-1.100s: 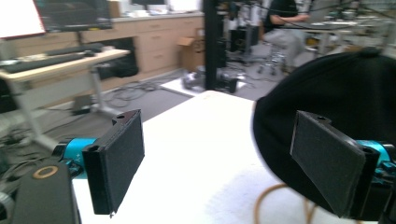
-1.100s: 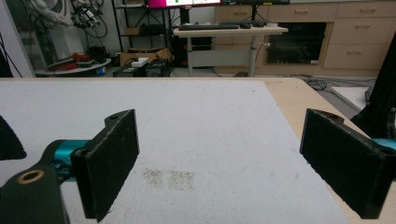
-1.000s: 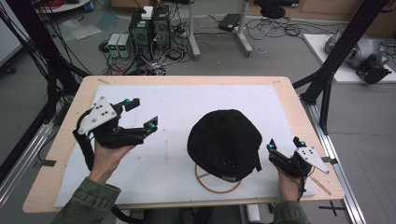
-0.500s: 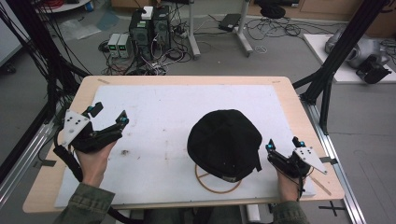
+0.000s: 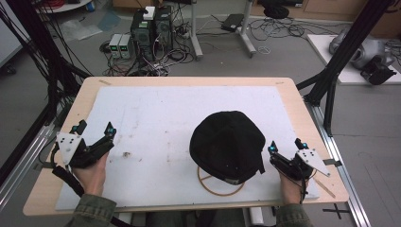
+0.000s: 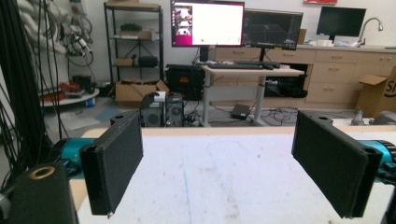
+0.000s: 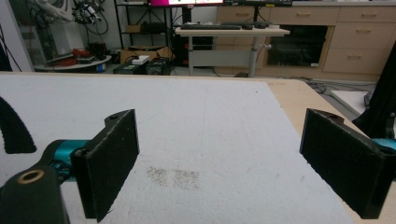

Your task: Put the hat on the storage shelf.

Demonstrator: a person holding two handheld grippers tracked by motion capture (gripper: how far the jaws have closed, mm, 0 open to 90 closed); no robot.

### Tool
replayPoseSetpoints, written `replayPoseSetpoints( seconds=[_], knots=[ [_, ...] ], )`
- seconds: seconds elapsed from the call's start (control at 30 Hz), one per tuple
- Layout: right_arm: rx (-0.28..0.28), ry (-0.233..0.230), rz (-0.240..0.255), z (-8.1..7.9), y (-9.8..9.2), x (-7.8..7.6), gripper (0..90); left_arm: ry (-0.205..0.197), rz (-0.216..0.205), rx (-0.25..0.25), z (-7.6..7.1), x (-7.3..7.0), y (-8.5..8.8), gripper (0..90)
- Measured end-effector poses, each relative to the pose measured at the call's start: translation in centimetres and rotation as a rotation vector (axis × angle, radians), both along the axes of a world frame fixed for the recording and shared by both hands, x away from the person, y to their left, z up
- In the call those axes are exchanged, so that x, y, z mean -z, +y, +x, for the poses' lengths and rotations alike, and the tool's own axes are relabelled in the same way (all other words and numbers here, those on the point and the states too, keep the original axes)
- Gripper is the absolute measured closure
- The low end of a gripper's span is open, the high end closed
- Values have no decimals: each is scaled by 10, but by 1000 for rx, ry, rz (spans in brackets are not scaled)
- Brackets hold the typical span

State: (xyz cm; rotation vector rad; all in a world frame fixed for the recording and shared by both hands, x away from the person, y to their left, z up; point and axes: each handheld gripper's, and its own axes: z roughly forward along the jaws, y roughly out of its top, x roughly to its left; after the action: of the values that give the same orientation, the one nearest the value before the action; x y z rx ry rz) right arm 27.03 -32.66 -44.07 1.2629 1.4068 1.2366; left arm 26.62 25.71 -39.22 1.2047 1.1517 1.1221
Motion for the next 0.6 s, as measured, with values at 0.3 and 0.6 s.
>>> replayPoseSetpoints(
  seconds=[0.3, 0.6],
  knots=[
    [-7, -4, -4, 0, 3, 1, 109, 35, 34, -67, -5, 27, 5, 171],
    [-3, -7, -1, 0, 1, 1, 110, 32, 61, -59, -8, 29, 1, 175]
  ],
)
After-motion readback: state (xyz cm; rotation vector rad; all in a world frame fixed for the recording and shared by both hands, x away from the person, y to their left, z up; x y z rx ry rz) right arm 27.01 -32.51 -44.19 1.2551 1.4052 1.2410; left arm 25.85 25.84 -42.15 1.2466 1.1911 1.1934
